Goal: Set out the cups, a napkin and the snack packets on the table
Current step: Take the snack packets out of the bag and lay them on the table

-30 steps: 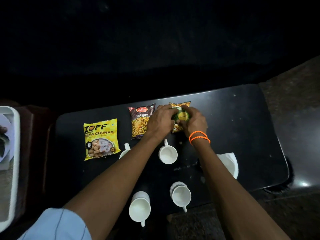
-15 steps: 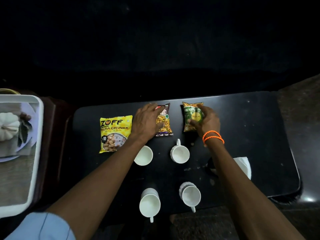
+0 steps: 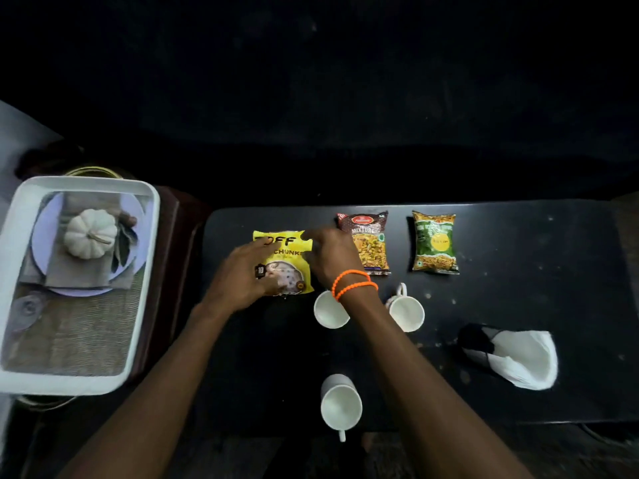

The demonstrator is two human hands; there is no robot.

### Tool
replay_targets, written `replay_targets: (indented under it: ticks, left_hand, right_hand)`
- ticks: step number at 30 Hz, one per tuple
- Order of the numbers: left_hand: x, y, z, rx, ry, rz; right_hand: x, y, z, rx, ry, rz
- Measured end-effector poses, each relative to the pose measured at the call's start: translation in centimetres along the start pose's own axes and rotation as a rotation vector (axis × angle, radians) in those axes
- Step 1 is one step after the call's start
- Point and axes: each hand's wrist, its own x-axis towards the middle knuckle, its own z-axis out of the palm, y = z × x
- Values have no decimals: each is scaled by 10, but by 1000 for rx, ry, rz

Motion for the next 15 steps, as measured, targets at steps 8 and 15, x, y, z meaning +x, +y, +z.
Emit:
replay_targets:
  ticks: [8,15]
  left_hand:
    - [15,-7,3,98,25,13]
    - [27,-6,3,69,59,-6]
  right_hand:
    - [9,30,-19,-230,270,148]
    - [3,49,-16,-283,114,146]
